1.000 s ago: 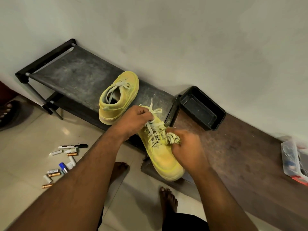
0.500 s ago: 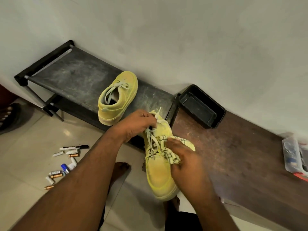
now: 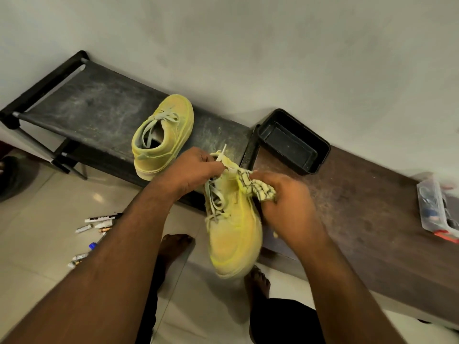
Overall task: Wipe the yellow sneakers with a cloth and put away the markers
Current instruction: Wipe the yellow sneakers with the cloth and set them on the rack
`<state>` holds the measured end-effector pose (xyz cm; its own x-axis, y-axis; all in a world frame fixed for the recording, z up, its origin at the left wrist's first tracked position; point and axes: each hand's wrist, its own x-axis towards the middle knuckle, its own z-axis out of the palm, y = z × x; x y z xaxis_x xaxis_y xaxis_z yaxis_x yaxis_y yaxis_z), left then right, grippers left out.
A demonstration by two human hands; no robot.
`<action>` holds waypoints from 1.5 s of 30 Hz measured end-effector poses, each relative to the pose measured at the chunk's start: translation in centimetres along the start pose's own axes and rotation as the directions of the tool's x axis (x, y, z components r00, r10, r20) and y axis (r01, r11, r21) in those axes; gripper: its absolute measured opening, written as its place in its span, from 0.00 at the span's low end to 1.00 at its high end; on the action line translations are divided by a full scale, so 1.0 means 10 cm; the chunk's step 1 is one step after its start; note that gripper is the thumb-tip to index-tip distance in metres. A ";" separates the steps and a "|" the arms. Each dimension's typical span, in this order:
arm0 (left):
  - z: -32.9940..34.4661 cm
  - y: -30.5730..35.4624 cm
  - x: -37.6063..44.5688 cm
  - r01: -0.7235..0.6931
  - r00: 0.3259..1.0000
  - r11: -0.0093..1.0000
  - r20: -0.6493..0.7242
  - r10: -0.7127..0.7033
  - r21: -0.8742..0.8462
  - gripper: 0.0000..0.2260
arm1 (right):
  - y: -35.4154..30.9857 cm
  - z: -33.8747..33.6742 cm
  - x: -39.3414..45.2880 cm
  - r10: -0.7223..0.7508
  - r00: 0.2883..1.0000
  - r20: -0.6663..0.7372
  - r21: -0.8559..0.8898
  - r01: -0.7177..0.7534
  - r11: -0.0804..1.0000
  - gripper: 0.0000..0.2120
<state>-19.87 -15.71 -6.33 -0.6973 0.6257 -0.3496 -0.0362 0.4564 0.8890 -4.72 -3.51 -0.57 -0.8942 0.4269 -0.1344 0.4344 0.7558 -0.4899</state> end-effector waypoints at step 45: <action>-0.14 -0.08 0.03 0.110 0.983 0.991 0.158 -0.096 -0.080 0.15 | -0.10 0.76 0.33 0.125 0.974 -0.187 0.186 -0.090 0.978 0.30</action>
<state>-21.09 -16.75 -6.71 -0.5688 0.6709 -0.4758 -0.1693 0.4706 0.8660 -8.87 -6.59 -7.06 -0.7968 0.6035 -0.0310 0.4855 0.6088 -0.6274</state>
